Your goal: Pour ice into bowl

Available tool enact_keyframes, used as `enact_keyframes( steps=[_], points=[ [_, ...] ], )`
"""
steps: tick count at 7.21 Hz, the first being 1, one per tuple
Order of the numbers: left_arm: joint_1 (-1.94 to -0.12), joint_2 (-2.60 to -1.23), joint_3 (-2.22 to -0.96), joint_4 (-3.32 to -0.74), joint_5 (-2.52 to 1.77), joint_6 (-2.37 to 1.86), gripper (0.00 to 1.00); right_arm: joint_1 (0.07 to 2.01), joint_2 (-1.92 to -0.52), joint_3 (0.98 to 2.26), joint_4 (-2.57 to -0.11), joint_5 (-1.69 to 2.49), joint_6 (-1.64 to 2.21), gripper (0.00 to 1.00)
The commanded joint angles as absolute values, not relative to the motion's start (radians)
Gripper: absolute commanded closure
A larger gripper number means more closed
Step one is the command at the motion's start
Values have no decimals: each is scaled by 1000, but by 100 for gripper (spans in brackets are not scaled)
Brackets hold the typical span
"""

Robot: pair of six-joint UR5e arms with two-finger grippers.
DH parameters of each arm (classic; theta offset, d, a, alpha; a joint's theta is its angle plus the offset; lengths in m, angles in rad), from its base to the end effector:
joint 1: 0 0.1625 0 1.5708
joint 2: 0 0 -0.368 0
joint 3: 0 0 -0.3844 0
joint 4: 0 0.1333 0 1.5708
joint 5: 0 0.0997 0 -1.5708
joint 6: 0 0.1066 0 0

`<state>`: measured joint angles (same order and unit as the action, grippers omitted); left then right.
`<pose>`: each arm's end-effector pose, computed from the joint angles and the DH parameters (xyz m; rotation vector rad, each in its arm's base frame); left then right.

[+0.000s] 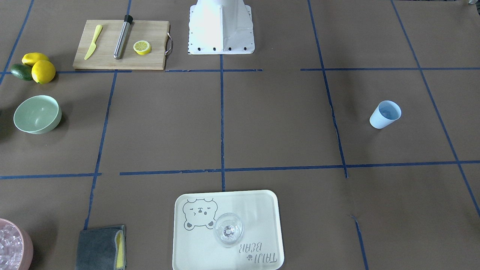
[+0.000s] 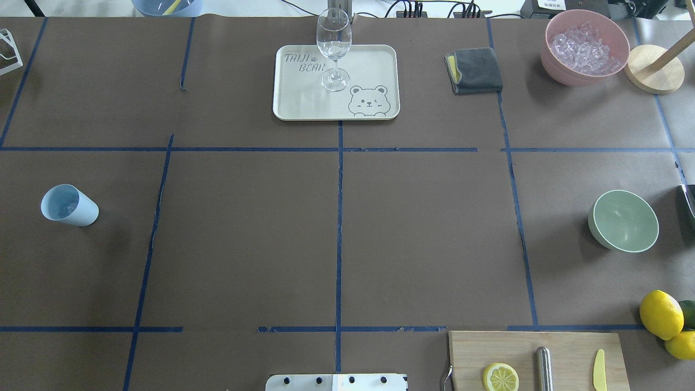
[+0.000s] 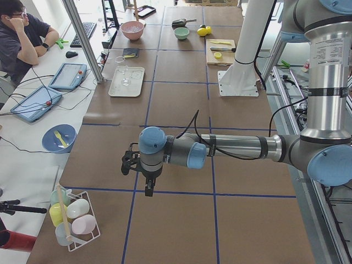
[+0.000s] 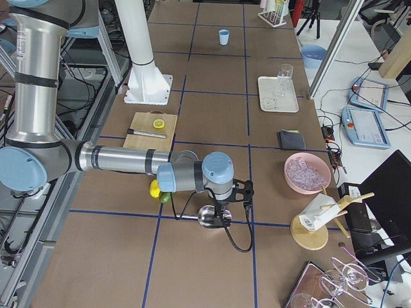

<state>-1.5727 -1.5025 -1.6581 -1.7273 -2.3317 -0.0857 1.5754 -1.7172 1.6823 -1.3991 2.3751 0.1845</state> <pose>-0.0607 -0.4708 0.5809 0.1350 0.7651 -0.0164 0.0585 -0.4391 0.5996 0.0567 -0.8118 0.1235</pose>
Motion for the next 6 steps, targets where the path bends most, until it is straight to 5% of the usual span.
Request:
enact_keyframes(
  steps=[1, 6],
  points=[
    [-1572, -1503, -1660, -1727, -2332, -87, 0, 1575, -1718, 1683, -1397, 2373, 184, 0],
    [-1572, -1534, -1721, -1730, -2332, -91, 0, 1388, -1650, 1670, -1305, 2473, 204, 0]
  ],
)
